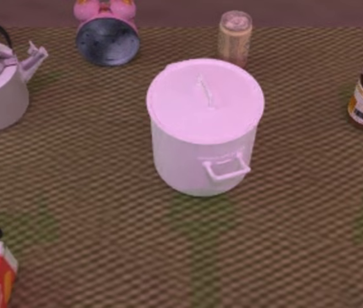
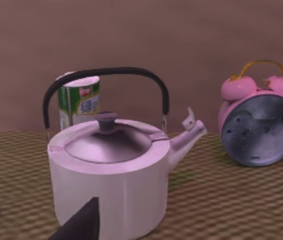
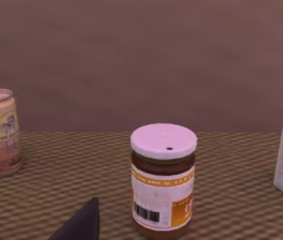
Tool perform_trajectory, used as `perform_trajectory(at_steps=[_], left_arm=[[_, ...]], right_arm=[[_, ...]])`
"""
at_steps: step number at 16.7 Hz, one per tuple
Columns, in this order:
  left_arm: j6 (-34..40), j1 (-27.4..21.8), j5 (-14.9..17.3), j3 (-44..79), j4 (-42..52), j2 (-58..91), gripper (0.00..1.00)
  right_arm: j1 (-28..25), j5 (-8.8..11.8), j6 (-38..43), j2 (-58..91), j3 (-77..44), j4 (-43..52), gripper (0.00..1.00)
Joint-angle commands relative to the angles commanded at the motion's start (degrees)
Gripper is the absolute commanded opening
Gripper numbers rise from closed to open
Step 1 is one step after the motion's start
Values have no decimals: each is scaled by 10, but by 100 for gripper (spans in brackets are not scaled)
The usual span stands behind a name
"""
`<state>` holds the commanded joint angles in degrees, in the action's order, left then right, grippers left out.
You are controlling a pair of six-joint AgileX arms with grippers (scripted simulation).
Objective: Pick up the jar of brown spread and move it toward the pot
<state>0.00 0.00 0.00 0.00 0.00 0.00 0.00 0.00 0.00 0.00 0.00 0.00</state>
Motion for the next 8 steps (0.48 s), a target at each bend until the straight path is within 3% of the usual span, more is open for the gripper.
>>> perform_trajectory(at_steps=[4, 8], left_arm=[[0, 0, 0, 0, 0, 0, 100], [0, 0, 0, 0, 0, 0, 100]], right_arm=[[0, 0, -3, 16, -10, 13, 100], [6, -1, -26, 116, -83, 94, 100]])
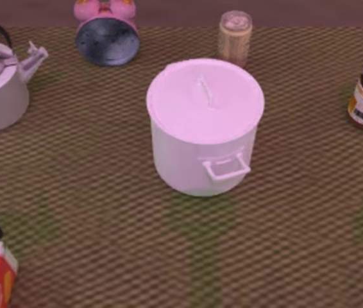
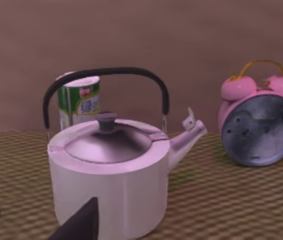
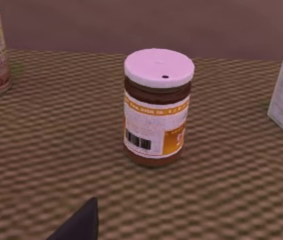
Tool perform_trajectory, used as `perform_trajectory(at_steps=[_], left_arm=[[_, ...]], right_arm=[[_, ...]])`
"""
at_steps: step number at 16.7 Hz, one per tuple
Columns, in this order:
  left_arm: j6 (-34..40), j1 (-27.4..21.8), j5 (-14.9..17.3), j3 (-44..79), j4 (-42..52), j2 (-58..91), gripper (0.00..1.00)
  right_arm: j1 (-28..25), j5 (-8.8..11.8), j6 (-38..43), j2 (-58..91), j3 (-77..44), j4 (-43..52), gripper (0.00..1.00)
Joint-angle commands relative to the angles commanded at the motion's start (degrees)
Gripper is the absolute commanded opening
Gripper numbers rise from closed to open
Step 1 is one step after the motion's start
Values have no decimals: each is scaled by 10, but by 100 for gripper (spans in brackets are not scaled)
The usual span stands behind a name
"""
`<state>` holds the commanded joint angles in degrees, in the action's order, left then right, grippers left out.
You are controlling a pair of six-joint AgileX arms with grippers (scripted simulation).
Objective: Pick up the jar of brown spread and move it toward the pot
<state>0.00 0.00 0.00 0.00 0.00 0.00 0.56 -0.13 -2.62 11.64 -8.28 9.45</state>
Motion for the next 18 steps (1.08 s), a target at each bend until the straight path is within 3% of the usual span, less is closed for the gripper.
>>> perform_trajectory(at_steps=[7, 18], left_arm=[[0, 0, 0, 0, 0, 0, 100], [0, 0, 0, 0, 0, 0, 100]], right_arm=[[18, -6, -90, 329, -272, 238, 100], [26, 9, -312, 947, -911, 611, 100]])
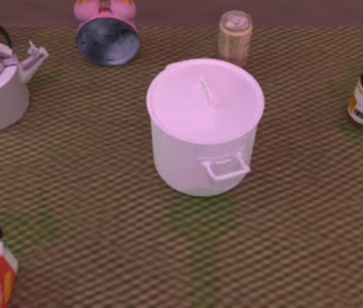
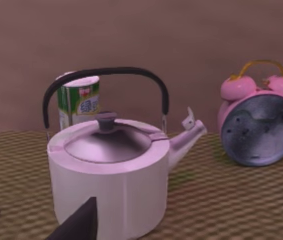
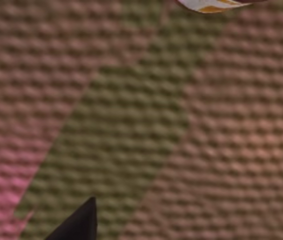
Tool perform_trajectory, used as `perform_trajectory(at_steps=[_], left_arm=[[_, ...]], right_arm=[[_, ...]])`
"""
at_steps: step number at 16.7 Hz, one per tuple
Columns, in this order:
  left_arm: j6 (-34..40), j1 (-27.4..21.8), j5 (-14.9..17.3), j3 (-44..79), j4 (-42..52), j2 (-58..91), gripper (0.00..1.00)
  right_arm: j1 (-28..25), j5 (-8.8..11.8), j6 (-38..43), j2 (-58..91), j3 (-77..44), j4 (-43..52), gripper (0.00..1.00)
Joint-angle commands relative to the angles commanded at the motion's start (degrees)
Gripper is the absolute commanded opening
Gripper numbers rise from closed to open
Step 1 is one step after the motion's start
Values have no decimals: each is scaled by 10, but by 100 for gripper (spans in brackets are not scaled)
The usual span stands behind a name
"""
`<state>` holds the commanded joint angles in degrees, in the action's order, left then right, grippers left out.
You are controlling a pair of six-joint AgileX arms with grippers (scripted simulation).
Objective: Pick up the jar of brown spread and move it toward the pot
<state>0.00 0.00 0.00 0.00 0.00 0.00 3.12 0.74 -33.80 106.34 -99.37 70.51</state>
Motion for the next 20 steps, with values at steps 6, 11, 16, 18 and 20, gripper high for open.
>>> perform_trajectory(at_steps=[6, 11, 16, 18, 20], left_arm=[[0, 0, 0, 0, 0, 0, 100], [0, 0, 0, 0, 0, 0, 100], [0, 0, 0, 0, 0, 0, 100], [0, 0, 0, 0, 0, 0, 100], [0, 0, 0, 0, 0, 0, 100]], right_arm=[[-10, 19, -114, 269, -325, 126, 100], [-18, 31, -173, 401, -490, 176, 100], [-20, 33, -183, 423, -517, 183, 100], [-20, 33, -183, 423, -517, 183, 100], [-17, 33, -183, 422, -513, 180, 100]])
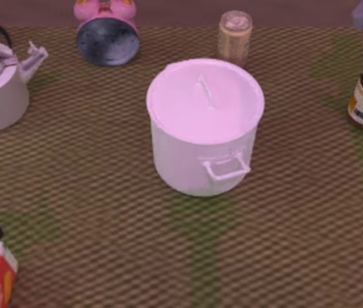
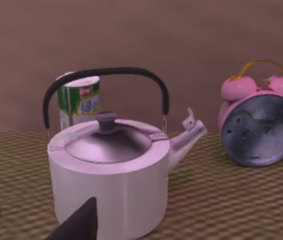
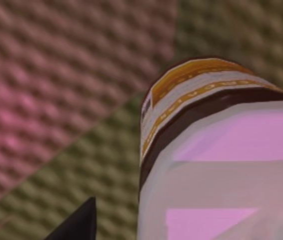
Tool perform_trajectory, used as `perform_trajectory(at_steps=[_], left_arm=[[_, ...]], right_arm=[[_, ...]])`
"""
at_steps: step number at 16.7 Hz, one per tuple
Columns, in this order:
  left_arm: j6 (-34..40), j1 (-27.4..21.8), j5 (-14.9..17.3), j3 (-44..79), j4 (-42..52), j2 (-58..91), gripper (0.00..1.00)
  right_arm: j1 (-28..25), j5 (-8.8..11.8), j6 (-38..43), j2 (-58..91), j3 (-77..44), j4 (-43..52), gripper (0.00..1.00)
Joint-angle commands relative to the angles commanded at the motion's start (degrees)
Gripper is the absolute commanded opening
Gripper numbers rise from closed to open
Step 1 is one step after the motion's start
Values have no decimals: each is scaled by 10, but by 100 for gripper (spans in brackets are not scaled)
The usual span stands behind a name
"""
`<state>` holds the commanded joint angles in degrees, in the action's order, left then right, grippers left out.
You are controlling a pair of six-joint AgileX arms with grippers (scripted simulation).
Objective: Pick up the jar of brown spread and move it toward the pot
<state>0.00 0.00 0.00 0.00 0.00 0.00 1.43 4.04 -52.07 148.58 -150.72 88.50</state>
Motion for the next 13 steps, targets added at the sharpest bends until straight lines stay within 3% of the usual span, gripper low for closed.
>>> perform_trajectory(at_steps=[8, 13], left_arm=[[0, 0, 0, 0, 0, 0, 100], [0, 0, 0, 0, 0, 0, 100]], right_arm=[[-8, 1, 4, -25, 153, -128, 100], [-8, 1, 5, -26, 161, -136, 100]])
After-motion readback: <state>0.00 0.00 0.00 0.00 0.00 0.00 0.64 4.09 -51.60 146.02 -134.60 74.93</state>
